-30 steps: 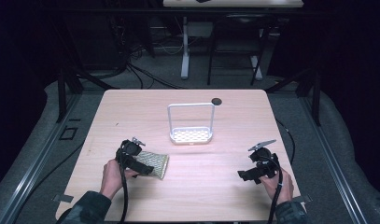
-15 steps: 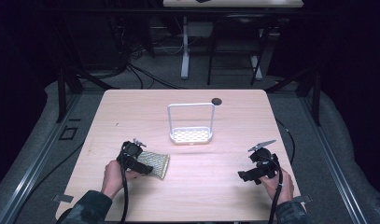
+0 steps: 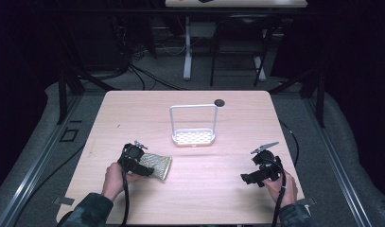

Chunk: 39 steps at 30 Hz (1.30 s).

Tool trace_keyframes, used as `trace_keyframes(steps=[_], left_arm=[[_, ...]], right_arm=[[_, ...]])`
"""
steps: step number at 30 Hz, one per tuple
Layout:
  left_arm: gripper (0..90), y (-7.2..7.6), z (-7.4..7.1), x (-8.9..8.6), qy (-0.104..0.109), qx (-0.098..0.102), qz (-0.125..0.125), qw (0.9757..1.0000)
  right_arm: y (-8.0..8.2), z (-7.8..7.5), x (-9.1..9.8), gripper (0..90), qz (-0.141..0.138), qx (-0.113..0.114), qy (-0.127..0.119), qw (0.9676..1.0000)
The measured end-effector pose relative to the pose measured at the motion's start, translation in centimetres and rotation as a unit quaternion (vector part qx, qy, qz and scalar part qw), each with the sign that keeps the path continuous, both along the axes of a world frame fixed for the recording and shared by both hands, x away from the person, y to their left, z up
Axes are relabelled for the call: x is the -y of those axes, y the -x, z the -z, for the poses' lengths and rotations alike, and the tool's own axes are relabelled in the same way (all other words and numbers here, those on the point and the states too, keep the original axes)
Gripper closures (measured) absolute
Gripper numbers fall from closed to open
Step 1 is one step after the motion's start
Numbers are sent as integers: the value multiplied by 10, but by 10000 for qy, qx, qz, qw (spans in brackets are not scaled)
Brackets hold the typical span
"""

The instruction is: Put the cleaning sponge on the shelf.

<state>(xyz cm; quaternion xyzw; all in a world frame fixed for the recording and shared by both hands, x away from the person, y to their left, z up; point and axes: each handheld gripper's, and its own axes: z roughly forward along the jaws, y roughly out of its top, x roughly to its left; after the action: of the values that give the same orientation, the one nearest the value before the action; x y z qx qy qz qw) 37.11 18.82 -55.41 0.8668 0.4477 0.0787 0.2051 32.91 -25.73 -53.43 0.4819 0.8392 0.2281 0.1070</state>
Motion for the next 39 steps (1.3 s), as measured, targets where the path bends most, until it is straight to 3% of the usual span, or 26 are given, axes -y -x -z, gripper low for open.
trace_keyframes(steps=[9,22,30,39], left_arm=[[357,1,-1,-1,-13,87,11,10000],[563,2,-2,-1,5,308,105,9995],[597,1,-4,-4,154,318,184,9992],[605,3,-9,-4,166,367,262,9988]], right_arm=[[0,0,0,6,-26,-42,41,10000],[-1,0,0,9,-55,-43,54,10000],[0,-1,1,7,0,1,37,10000],[0,-1,1,6,3,27,22,10000]])
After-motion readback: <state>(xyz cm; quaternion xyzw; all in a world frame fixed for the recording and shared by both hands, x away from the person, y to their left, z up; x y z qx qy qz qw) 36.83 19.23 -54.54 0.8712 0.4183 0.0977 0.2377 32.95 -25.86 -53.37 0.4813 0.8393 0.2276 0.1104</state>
